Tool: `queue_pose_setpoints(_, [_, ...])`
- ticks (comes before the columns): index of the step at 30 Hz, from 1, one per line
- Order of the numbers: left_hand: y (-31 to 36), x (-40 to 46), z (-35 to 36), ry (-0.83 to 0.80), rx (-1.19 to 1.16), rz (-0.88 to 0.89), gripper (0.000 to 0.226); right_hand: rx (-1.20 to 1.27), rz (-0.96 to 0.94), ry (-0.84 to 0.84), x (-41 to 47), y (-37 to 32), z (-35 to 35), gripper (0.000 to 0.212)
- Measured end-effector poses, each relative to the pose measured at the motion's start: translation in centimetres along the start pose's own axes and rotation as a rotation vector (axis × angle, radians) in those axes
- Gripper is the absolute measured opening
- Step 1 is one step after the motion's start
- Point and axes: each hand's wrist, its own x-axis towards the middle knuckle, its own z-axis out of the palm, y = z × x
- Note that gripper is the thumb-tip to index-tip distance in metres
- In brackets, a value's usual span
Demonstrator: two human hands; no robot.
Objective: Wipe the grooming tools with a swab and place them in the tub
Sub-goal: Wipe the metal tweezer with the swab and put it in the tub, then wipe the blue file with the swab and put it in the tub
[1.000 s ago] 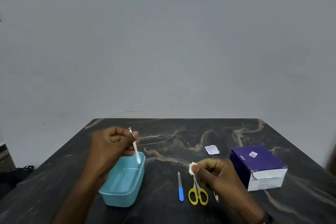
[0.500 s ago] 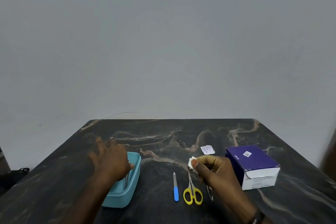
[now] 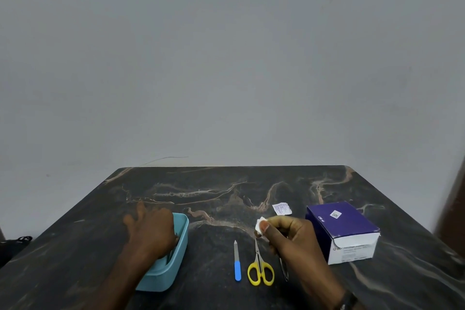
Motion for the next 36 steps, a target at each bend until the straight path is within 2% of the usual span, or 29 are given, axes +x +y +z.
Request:
queue_pose_setpoints(8, [-0.8,0.0,0.9,0.116,-0.009,0.017,0.014,-0.007,0.001,0.002,0.1,0.2,0.1,0.015])
queue_pose_setpoints(10, [-0.9,-0.6,0.5,0.259,-0.058,0.029,0.017,-0.006,-0.001,0.005,0.1,0.2,0.1,0.015])
queue_pose_setpoints(12, [-0.7,-1.7,0.0,0.500,-0.175,0.090,0.015,-0.002,-0.014,0.013,0.0,0.2,0.1,0.015])
queue_pose_setpoints(14, [0.3,-3.5,-0.5,0.730,-0.299,0.240,0.012,-0.009,-0.028,0.026,0.0,0.2,0.1,0.014])
queue_pose_setpoints(16, [2.2,-5.7,-0.8,0.807,-0.399,0.428,0.011,-0.005,-0.028,0.038,0.0,0.2,0.1,0.014])
queue_pose_setpoints(17, [3.3,-6.9,-0.9,0.767,-0.437,0.479,0.012,0.003,-0.023,0.042,0.0,0.2,0.1,0.015])
queue_pose_setpoints(18, [4.5,-7.9,-0.7,0.660,-0.456,0.475,0.011,0.010,-0.019,0.046,0.0,0.1,0.1,0.015])
queue_pose_setpoints(22, [7.6,-7.6,1.3,0.087,-0.302,0.307,0.028,0.028,-0.039,0.095,0.0,-0.1,0.1,0.017])
queue_pose_setpoints(24, [8.4,-7.1,1.5,-0.084,-0.245,0.254,0.037,0.021,-0.053,0.109,0.0,-0.2,0.1,0.017])
queue_pose_setpoints(27, [9.1,-6.5,1.8,-0.172,-0.185,0.227,0.041,0.012,-0.049,0.113,0.1,-0.2,0.0,0.015])
queue_pose_setpoints(36, [9.6,-5.6,1.9,-0.239,-0.112,0.202,0.043,0.056,-0.033,0.124,0.0,-0.5,0.1,0.010])
